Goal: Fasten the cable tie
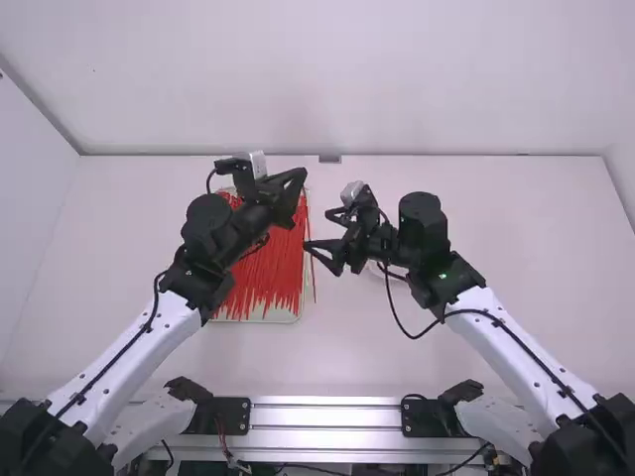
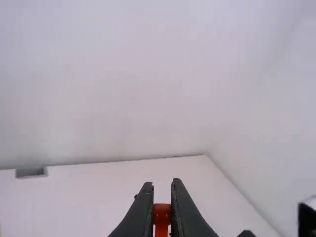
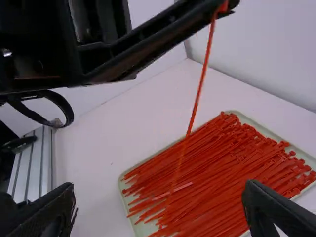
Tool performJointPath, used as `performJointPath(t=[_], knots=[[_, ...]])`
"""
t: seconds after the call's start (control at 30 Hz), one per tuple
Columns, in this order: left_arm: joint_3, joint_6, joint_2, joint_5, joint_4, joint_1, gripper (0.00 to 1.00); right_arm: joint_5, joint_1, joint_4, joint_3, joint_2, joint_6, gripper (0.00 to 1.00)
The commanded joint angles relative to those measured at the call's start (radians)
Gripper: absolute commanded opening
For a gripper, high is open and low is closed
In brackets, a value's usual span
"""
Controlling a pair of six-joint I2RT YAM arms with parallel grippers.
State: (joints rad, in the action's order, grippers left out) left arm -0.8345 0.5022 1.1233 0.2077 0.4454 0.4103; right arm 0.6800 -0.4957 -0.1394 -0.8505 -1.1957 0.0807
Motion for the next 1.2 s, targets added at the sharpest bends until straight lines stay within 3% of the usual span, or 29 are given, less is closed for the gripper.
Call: performJointPath(t=[0.0, 0.2, 0.3, 0.37, 0.4, 0.5, 0.73, 0.8, 0.87, 1.07, 1.17], knots=[[0.008, 0.002, 0.005, 0.016, 0.024, 0.038, 0.02, -0.049, -0.019, -0.010, 0.000, -0.007, 0.027, 0.83], [0.008, -0.005, 0.004, -0.056, 0.034, 0.082, 0.02, -0.106, -0.042, -0.010, 0.000, -0.006, 0.028, 0.56], [0.008, -0.005, 0.004, -0.059, 0.030, 0.075, 0.02, -0.106, -0.042, -0.008, 0.000, -0.007, 0.028, 0.30], [0.008, -0.005, 0.004, -0.060, 0.027, 0.075, 0.02, -0.105, -0.041, -0.007, 0.000, -0.006, 0.028, 0.21], [0.008, -0.006, 0.004, -0.060, 0.027, 0.075, 0.02, -0.105, -0.041, -0.006, 0.000, -0.007, 0.028, 0.09], [0.008, -0.028, 0.004, -0.054, 0.031, 0.075, 0.02, -0.106, -0.040, -0.006, 0.000, -0.007, 0.028, 0.02], [0.008, -0.027, 0.004, -0.040, 0.045, 0.082, 0.06, -0.106, -0.040, -0.006, 0.000, -0.007, 0.024, 0.00], [0.008, -0.032, 0.004, -0.035, 0.052, 0.081, 0.19, -0.105, -0.032, -0.003, 0.000, -0.006, 0.020, 0.00], [0.008, -0.080, 0.002, -0.001, 0.062, 0.073, 0.25, -0.104, -0.013, 0.006, 0.000, -0.004, 0.021, 0.00], [0.008, -0.118, -0.032, 0.041, 0.057, 0.033, 0.66, 0.018, 0.124, 0.057, 0.000, 0.052, -0.007, 0.00], [0.008, -0.134, -0.041, 0.068, 0.062, 0.010, 0.75, 0.060, 0.163, 0.066, 0.000, 0.070, -0.031, 0.00]])
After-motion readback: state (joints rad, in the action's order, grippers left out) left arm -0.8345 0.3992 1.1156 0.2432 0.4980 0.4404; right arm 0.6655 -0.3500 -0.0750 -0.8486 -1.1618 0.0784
